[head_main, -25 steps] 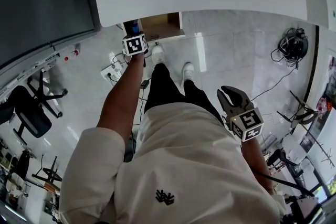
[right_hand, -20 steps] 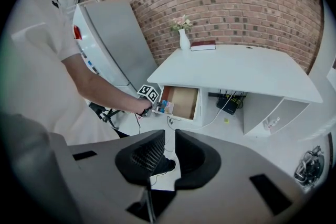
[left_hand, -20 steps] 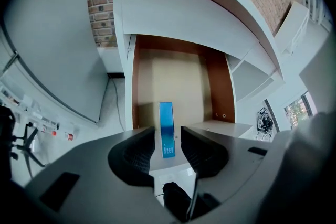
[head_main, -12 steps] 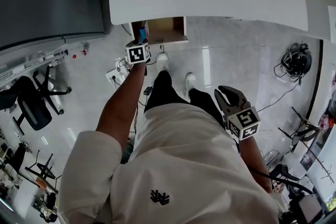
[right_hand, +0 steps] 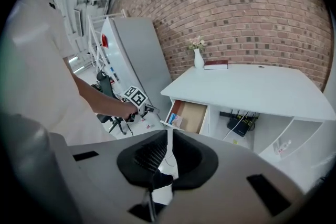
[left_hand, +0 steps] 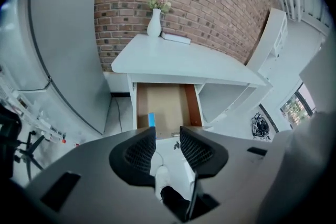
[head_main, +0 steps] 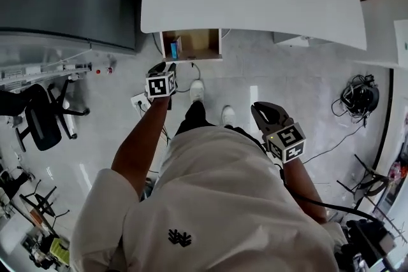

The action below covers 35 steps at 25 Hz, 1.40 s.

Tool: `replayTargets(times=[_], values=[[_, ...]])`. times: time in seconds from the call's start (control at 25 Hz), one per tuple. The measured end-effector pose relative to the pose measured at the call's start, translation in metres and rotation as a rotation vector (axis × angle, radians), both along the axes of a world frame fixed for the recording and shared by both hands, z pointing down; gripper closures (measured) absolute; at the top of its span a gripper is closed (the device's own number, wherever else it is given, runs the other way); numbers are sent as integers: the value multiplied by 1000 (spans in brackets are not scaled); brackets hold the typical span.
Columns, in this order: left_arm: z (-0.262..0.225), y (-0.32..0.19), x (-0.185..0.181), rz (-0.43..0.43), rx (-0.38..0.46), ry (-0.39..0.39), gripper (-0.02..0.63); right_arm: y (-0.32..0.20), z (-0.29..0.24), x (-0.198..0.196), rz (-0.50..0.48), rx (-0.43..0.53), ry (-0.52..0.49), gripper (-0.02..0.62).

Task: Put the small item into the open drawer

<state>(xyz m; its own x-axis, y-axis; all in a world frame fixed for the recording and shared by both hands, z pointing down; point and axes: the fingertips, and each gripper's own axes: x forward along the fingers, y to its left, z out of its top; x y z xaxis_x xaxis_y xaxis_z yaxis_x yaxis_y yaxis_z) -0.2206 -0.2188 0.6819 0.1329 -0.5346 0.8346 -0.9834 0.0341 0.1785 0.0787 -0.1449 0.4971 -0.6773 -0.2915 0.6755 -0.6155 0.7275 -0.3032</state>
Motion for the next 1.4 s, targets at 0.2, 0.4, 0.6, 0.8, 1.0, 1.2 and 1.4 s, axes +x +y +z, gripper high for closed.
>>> replayTargets(times=[0.2,0.4,0.6,0.8,1.0,1.2,1.4], values=[[-43,43,33,-21,56,34,476,19,-14,21,-56,24,-50,549],[-93,88,73,-36,139,42,508,47,-16,55,-118,48,-74,554],[-137,144,126,-22,199,48,528,82,-26,87,-171,82,-107,555],[-164,180,167,-20,225,98,546,100,-31,102,-224,84,-124,556],[-188,217,212,-7,267,207,568,127,-33,118,-260,71,-134,557],[-197,247,249,56,283,246,574,148,-32,129,-277,67,-145,558],[-202,256,268,88,292,267,575,162,-34,135,-291,66,-147,560]])
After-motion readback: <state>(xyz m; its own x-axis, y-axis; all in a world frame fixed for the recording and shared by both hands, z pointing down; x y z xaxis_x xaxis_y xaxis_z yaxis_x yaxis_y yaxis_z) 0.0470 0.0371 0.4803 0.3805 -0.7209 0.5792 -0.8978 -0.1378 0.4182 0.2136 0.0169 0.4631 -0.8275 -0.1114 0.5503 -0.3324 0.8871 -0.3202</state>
